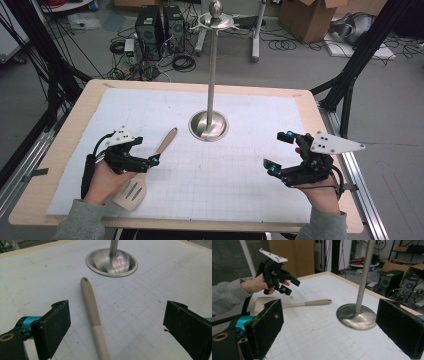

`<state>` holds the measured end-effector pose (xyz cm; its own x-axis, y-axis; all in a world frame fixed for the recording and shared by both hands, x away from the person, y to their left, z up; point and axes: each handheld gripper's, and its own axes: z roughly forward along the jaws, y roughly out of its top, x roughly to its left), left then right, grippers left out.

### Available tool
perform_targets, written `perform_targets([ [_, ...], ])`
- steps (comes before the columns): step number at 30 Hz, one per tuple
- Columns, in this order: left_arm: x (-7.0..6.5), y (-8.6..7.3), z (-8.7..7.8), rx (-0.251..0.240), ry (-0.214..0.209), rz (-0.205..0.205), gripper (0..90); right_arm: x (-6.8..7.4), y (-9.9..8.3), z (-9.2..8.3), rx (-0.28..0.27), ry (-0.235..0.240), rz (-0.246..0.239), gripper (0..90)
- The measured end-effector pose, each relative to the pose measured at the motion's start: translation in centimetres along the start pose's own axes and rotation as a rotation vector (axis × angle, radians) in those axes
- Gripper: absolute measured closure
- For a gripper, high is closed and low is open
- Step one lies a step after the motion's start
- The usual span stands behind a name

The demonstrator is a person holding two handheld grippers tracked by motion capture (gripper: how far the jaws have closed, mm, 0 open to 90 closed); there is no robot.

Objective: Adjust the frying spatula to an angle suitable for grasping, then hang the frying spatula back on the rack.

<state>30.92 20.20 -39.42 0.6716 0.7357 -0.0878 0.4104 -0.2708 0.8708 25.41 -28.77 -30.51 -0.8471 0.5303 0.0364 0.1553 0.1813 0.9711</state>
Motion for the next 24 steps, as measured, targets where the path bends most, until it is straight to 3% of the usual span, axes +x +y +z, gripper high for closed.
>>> perform_targets([
  [8,-0.1,-0.7,0.2,0.023,0.018,-0.004,8.2,-0.5,0.1,0.7,0.004,0.008,0.007,6.8],
  [14,-0.5,-0.6,0.9,0.035,0.017,-0.003,8.8,-0.2,0.1,0.9,0.017,0.018,-0.005,6.9],
  [16,-0.5,-0.5,1.3,0.046,0.003,-0.01,8.8,-0.2,0.0,0.8,0.02,0.018,-0.006,6.9],
  [24,-0.3,-0.5,1.8,0.06,0.029,-0.026,10.0,-0.4,-0.3,0.6,0.025,0.0,0.009,6.9],
])
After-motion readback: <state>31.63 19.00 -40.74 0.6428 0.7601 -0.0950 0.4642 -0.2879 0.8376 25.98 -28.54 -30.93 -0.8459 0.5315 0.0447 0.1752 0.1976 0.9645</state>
